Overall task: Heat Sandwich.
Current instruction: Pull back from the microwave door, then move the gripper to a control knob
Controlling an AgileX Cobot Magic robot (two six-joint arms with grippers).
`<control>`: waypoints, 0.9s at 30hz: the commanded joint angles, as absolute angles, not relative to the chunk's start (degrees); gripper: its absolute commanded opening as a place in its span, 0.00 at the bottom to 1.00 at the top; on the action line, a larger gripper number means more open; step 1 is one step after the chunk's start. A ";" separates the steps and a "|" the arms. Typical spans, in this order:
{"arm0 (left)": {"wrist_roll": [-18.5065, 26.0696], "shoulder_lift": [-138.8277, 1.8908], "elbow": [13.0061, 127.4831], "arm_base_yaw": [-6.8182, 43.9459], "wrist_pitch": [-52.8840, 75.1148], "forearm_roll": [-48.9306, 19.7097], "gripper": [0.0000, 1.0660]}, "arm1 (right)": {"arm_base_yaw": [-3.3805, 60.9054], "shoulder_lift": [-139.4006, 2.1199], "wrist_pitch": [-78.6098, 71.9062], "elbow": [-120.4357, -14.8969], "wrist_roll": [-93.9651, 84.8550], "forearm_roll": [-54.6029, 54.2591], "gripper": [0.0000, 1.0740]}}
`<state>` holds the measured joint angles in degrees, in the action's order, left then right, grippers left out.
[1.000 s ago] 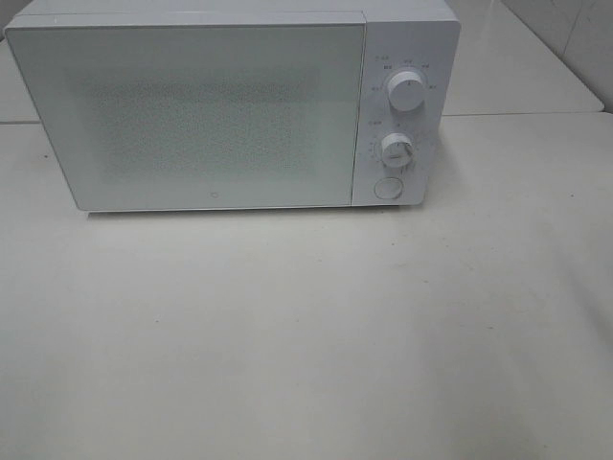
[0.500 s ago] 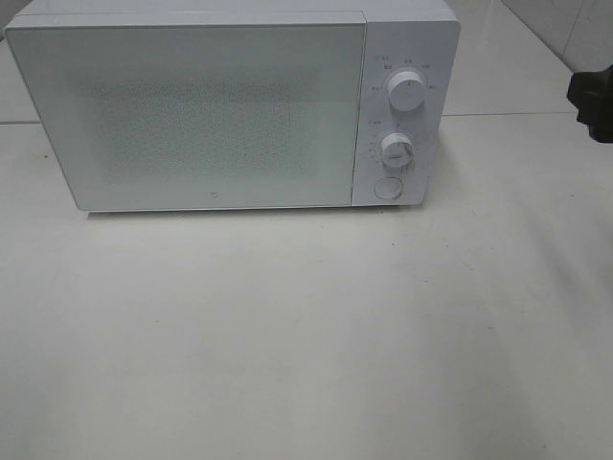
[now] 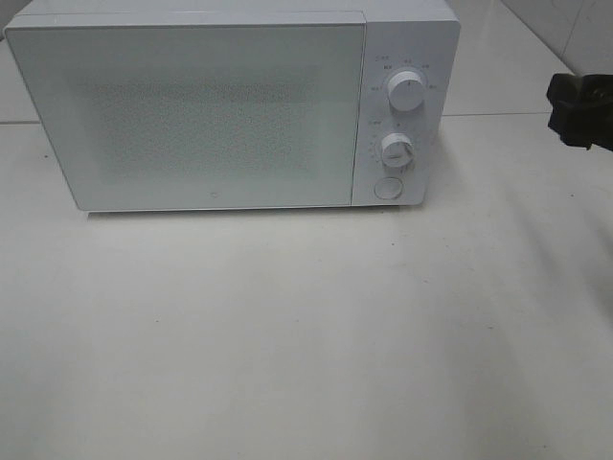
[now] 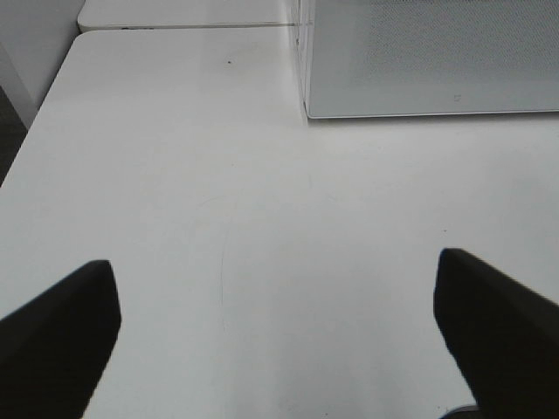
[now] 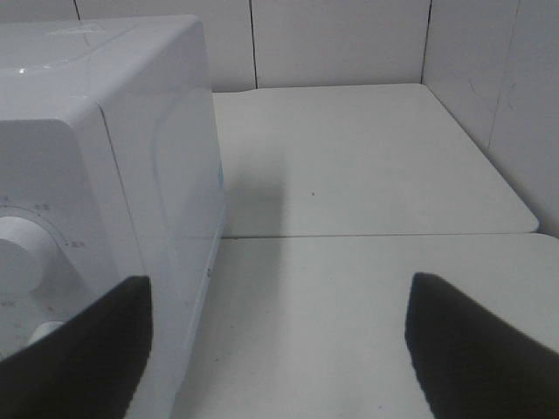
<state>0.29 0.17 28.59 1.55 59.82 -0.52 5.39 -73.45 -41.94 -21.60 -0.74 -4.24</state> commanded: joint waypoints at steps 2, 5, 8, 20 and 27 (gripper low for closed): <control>0.46 1.72 28.36 1.32 59.36 -0.34 0.86 | 10.89 -76.26 -47.38 -20.63 -6.82 -12.32 0.71; 0.46 1.72 28.36 1.32 59.36 -0.34 0.86 | 15.76 -79.01 -50.59 -20.63 -10.94 -17.48 0.71; 0.46 1.72 28.36 1.32 59.36 -0.34 0.86 | 19.77 -82.05 -53.97 -20.74 -12.78 -20.68 0.71; 0.46 1.72 28.36 1.32 59.36 -0.34 0.86 | 31.40 -92.93 -69.39 -20.80 -12.83 -28.93 0.71; 0.46 1.72 28.36 1.32 59.36 -0.34 0.86 | 34.78 -98.38 -71.56 -23.95 -12.83 -32.37 0.71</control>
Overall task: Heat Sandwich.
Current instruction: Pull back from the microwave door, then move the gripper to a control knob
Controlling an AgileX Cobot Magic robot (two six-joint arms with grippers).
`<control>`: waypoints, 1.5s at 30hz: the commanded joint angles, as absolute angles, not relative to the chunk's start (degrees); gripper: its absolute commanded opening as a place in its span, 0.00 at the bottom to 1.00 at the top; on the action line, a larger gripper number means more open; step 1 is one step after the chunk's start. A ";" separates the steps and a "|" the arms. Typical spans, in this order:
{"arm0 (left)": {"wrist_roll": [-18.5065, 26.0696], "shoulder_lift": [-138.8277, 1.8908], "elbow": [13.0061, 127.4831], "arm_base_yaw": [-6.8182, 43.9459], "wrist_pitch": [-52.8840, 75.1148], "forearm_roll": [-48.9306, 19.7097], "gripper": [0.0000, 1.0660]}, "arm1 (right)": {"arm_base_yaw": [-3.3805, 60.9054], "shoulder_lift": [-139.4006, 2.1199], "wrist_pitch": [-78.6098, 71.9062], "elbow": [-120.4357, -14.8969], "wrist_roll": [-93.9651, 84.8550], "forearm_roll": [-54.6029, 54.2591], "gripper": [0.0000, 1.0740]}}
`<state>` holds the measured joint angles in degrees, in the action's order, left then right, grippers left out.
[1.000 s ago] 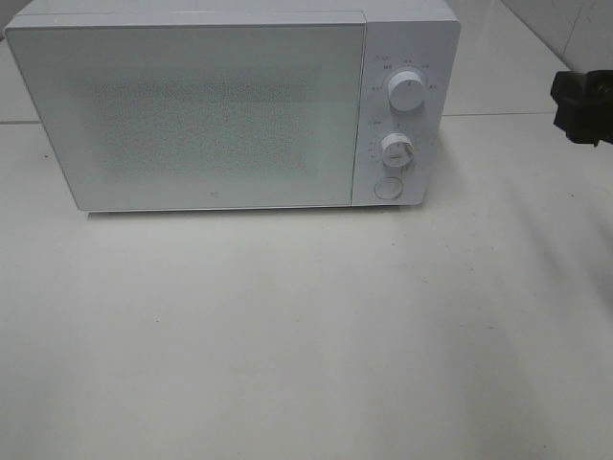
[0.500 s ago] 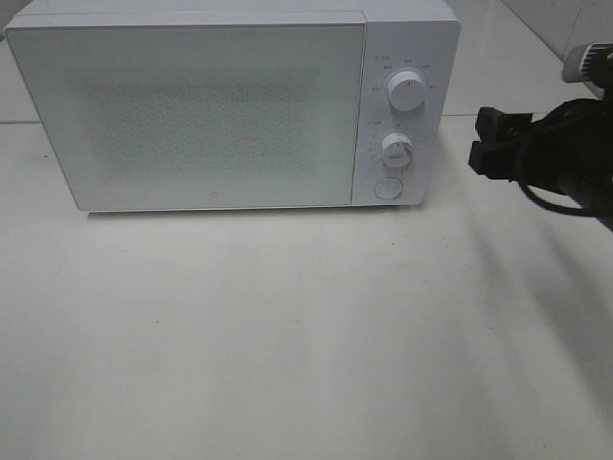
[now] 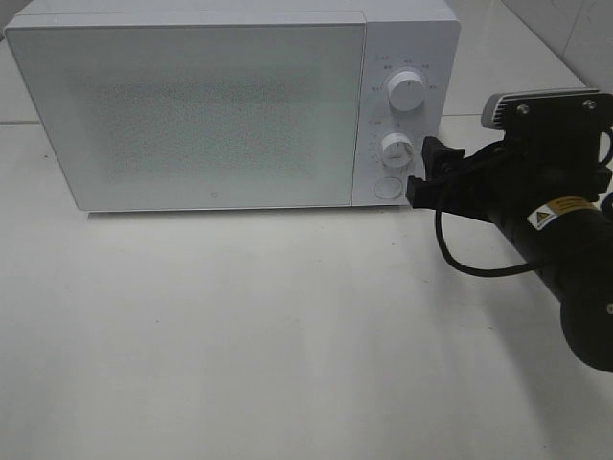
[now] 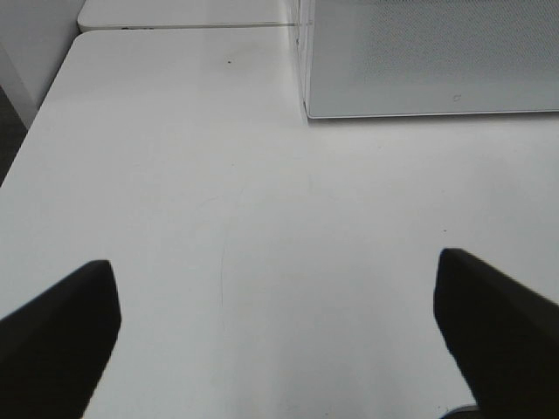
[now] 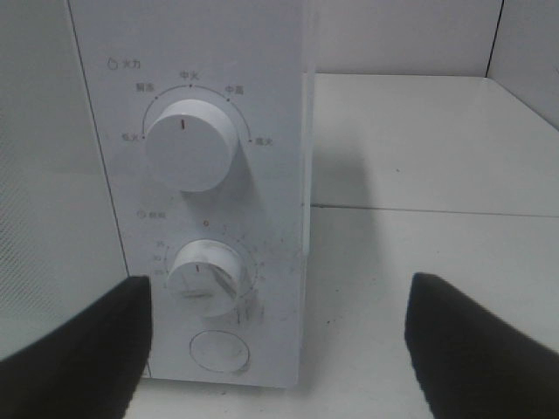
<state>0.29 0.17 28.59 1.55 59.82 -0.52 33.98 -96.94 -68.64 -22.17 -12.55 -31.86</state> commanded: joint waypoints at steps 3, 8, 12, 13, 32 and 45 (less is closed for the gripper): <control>0.46 1.72 28.36 1.32 59.36 -0.34 0.86 | 34.78 -100.44 -71.56 -25.90 -12.78 -32.31 0.71; 0.52 1.72 28.36 1.32 59.36 -0.34 0.86 | 34.78 -103.65 -71.33 -29.16 -12.78 -32.43 0.71; 0.52 1.72 28.36 1.32 59.36 -0.34 0.86 | 34.78 -106.91 -71.16 -32.03 -12.78 -32.43 0.71; 0.52 1.72 28.36 1.32 59.36 -0.34 0.86 | 34.78 -106.91 -71.16 -32.03 -12.78 -32.43 0.71; 0.57 1.72 28.36 1.32 59.36 -0.34 0.86 | 34.61 -117.28 -71.16 -41.71 -12.61 -32.43 0.71; 0.57 1.72 28.36 1.32 59.36 -0.34 0.86 | 32.66 -119.52 -69.84 -44.69 -12.61 -32.43 0.70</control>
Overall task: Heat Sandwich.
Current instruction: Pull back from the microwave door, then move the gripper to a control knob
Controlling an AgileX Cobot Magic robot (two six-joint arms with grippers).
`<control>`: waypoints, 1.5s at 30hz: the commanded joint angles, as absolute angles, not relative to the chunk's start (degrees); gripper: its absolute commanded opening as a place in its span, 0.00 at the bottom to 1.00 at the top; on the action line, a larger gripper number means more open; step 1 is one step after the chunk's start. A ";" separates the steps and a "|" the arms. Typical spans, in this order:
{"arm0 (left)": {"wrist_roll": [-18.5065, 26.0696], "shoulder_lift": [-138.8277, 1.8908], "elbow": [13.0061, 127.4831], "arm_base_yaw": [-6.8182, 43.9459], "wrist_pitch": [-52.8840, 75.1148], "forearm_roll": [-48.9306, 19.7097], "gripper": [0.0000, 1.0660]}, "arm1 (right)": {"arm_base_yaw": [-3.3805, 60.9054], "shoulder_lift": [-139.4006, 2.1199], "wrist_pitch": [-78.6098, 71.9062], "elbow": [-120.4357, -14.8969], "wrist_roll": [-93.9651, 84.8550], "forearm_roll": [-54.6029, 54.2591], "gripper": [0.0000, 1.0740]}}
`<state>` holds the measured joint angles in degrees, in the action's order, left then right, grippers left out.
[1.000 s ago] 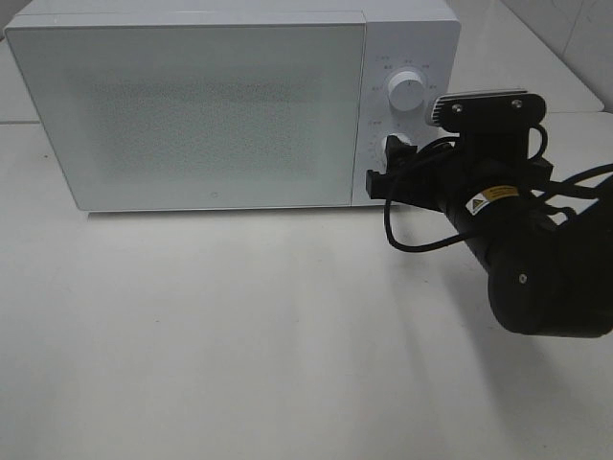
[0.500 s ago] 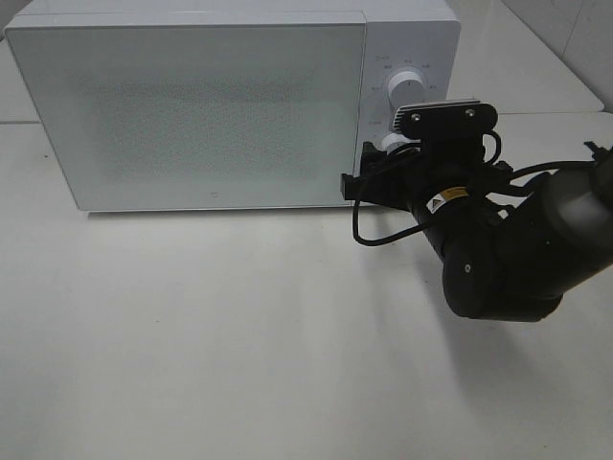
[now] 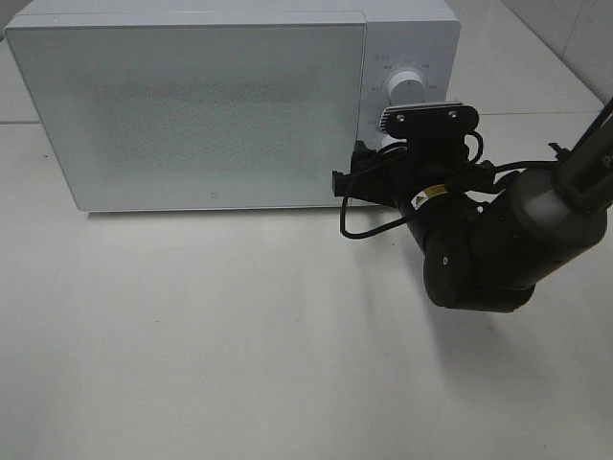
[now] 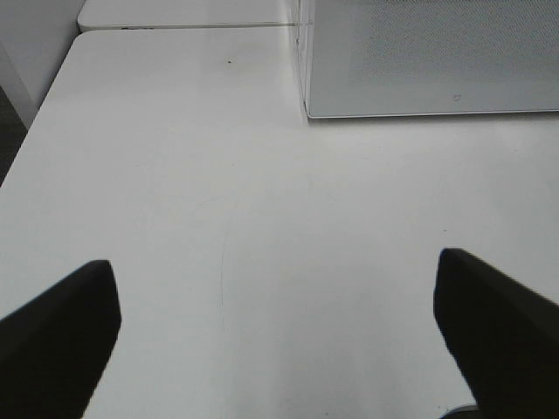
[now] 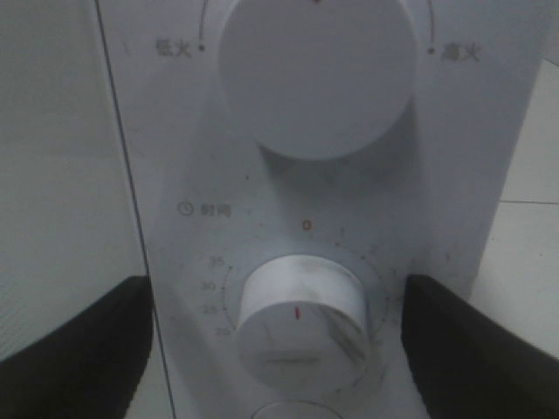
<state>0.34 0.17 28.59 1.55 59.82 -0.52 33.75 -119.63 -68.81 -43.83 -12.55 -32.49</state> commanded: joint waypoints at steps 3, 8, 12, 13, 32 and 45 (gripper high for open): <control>0.57 1.72 28.36 1.32 59.36 -0.34 0.86 | 32.66 -119.52 -69.61 -44.69 -12.61 -32.43 0.70; 0.57 1.72 28.36 1.32 59.36 -0.34 0.86 | 32.72 -119.46 -69.61 -44.69 -12.61 -32.43 0.66; 0.57 1.72 28.36 1.32 59.36 -0.34 0.86 | 33.52 -119.29 -69.96 -43.77 -12.61 -32.43 0.63; 0.57 1.72 28.36 1.32 59.36 -0.34 0.86 | 33.75 -119.29 -69.79 -43.49 -12.61 -32.43 0.62; 0.57 1.72 28.36 1.32 59.36 -0.34 0.86 | 34.26 -119.29 -70.30 -43.43 -12.20 -34.38 0.04; 0.57 1.72 28.36 1.32 59.36 -0.34 0.86 | 34.26 -119.29 -69.33 -43.43 4.93 -32.09 0.05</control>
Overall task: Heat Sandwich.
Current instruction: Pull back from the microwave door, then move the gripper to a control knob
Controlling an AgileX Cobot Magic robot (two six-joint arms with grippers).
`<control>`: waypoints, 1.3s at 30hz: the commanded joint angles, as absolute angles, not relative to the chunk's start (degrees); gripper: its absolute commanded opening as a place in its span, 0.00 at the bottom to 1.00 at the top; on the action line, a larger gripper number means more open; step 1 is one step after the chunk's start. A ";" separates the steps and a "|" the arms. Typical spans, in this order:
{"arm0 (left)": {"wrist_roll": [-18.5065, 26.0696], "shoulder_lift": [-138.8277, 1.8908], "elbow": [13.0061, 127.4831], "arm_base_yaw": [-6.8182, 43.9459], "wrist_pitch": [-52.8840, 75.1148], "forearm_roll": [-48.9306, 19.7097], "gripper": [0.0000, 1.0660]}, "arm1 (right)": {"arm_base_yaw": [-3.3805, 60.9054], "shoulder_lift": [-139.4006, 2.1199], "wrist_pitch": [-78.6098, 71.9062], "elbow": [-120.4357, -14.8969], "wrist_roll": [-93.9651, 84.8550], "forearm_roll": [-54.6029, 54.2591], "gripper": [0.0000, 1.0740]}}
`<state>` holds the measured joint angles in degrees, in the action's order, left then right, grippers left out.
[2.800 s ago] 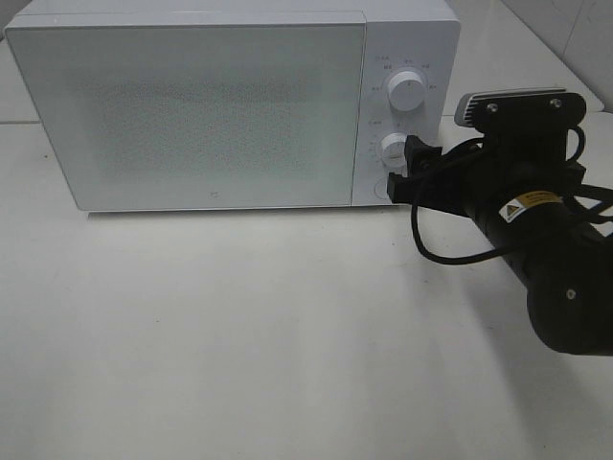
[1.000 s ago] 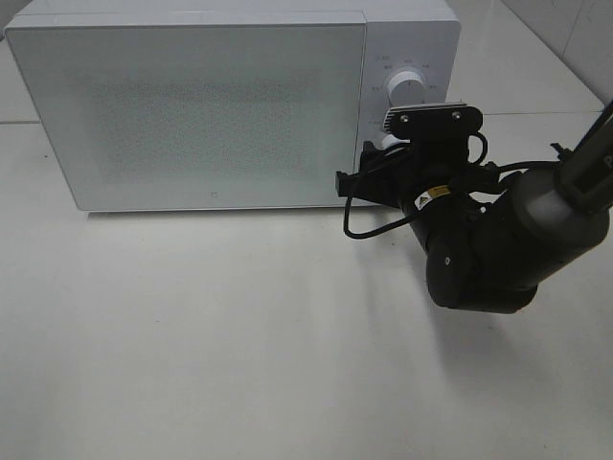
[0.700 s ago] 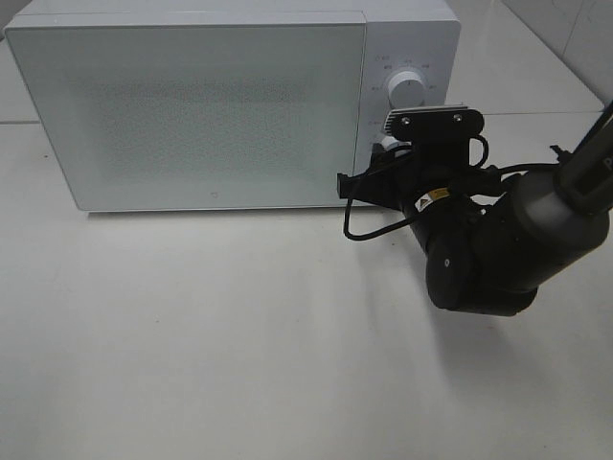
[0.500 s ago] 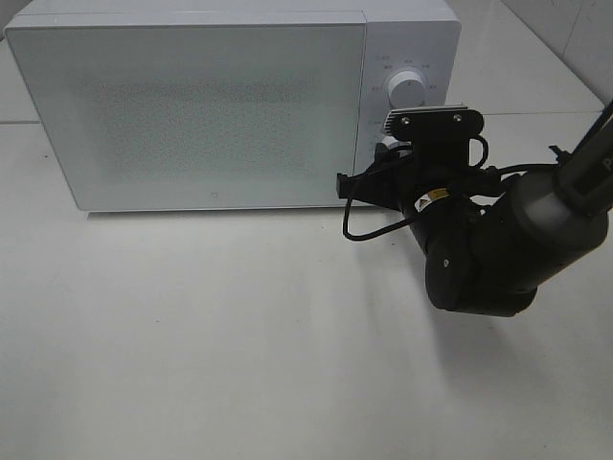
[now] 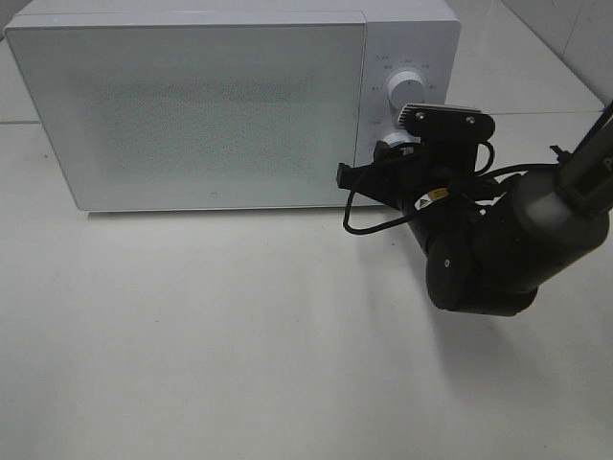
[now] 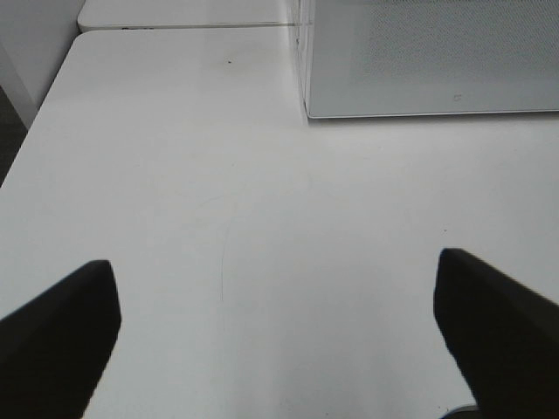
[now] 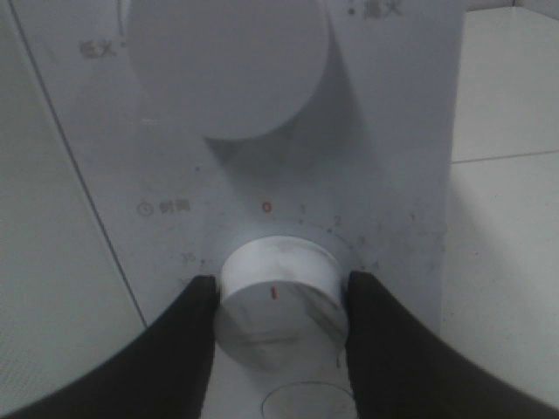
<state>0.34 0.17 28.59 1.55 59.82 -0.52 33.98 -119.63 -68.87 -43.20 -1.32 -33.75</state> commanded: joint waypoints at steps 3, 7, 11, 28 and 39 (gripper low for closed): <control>0.57 1.72 28.36 1.32 59.36 -0.34 0.86 | 34.26 -119.29 -68.87 -43.43 9.57 -31.00 0.05; 0.57 1.72 28.36 1.32 59.36 -0.34 0.86 | 34.26 -119.29 -68.30 -43.43 23.43 -30.14 0.04; 0.57 1.72 28.36 1.32 59.36 -0.34 0.86 | 34.26 -119.29 -68.98 -43.43 35.58 -28.88 0.03; 0.57 1.72 28.36 1.32 59.36 -0.34 0.86 | 34.26 -119.29 -70.30 -43.43 72.77 -29.39 0.04; 0.57 1.72 28.36 1.32 59.36 -0.34 0.86 | 34.09 -119.29 -70.82 -43.43 88.46 -30.71 0.05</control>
